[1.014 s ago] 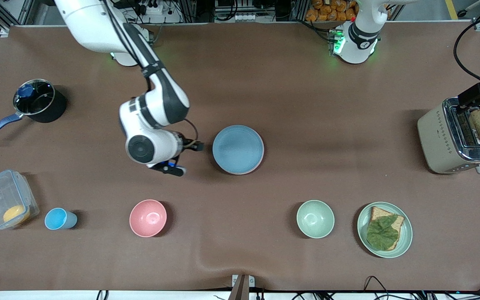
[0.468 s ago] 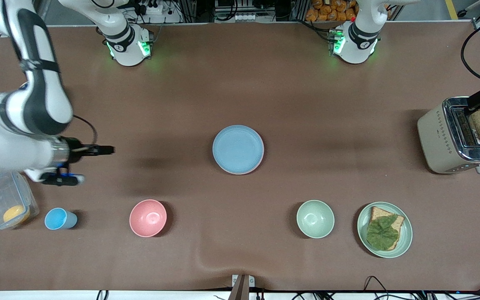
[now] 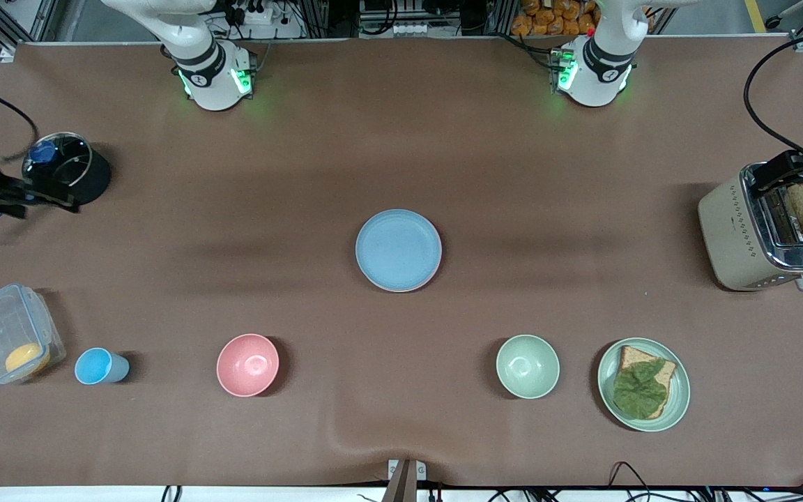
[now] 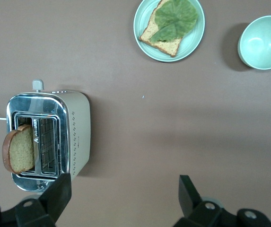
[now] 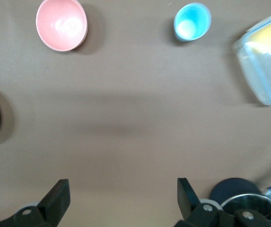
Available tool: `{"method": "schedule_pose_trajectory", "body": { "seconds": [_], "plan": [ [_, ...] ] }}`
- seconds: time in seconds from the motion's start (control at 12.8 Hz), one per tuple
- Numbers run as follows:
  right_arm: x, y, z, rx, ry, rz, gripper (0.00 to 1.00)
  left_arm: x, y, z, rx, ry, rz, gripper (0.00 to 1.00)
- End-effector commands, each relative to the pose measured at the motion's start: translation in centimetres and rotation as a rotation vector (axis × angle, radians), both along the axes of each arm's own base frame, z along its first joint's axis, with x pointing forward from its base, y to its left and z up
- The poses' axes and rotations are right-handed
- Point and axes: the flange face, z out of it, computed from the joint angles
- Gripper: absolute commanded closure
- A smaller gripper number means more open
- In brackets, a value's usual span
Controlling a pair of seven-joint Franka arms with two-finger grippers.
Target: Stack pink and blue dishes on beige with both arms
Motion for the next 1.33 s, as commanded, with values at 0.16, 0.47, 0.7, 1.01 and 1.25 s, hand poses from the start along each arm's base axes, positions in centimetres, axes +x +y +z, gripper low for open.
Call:
{"method": "schedule_pose_trajectory", "body": {
  "seconds": [0.16, 0.47, 0.7, 1.01, 1.25],
  "plan": [
    [-2.5, 0.3, 3.2, -0.023, -0.034, -0.009, 0.00, 0.0, -2.7, 1.5, -0.016, -0.015, 0.006, 0.00],
    [-2.5, 4.6, 4.3, -0.121, -0.045, -0.067, 0.00, -0.4, -3.4, 1.7, -0.026, 0.007, -0.004, 0.00],
    [-2.4, 4.2, 5.1, -0.127, -0.061, -0.059, 0.00, -0.5, -3.1, 2.7, -0.031, -0.002, 0.002, 0.00],
    [-2.2, 4.6, 5.9, -0.122, -0.080, -0.047, 0.00, -0.6, -3.1, 2.4, -0.033, 0.018, -0.003, 0.00],
    [-2.2, 4.8, 5.8, -0.113, -0.080, -0.046, 0.00, -0.5, -3.1, 2.3, -0.033, 0.020, -0.009, 0.00]
  ]
}}
